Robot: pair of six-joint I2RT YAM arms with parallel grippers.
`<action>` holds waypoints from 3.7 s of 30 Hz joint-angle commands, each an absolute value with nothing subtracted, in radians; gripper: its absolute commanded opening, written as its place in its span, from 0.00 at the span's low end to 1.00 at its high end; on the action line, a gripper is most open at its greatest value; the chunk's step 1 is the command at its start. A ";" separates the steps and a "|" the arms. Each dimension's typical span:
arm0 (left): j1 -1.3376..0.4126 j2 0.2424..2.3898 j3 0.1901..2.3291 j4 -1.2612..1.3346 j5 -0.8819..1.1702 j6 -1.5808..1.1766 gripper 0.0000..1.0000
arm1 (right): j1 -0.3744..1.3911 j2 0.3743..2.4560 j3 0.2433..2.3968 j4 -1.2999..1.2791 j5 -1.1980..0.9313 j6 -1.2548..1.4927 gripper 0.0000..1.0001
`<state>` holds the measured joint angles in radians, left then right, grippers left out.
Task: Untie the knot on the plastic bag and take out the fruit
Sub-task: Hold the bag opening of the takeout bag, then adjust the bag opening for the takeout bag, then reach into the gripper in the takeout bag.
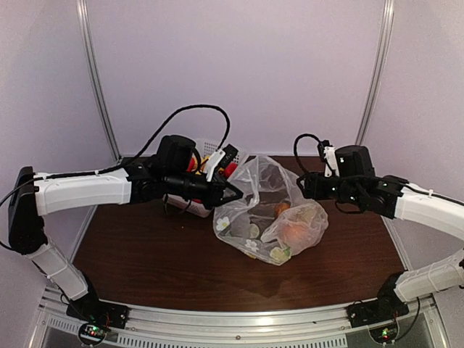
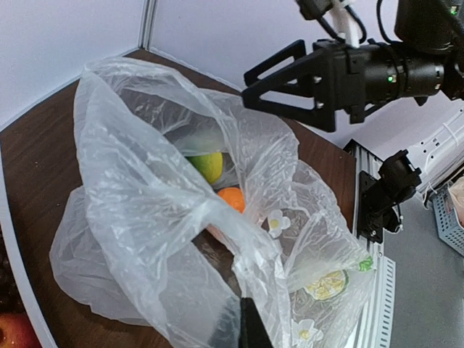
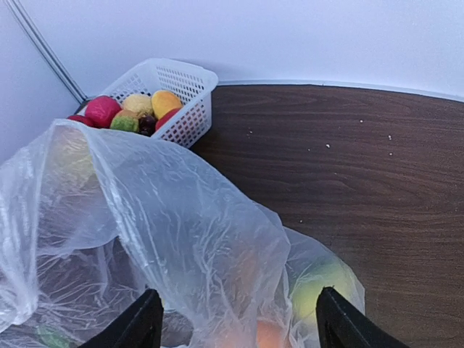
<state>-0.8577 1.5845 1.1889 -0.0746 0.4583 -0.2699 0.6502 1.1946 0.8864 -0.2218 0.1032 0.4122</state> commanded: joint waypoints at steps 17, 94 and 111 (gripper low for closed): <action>-0.857 1.547 1.161 -0.034 0.357 -0.262 0.00 | 0.917 1.277 0.985 -0.220 0.042 0.496 0.73; -0.865 1.555 1.149 -0.036 0.315 -0.230 0.00 | 0.845 1.402 0.756 -0.382 0.374 0.604 0.98; -0.865 1.581 1.154 -0.034 0.337 -0.226 0.00 | 0.862 1.321 0.906 -0.385 0.285 0.473 0.83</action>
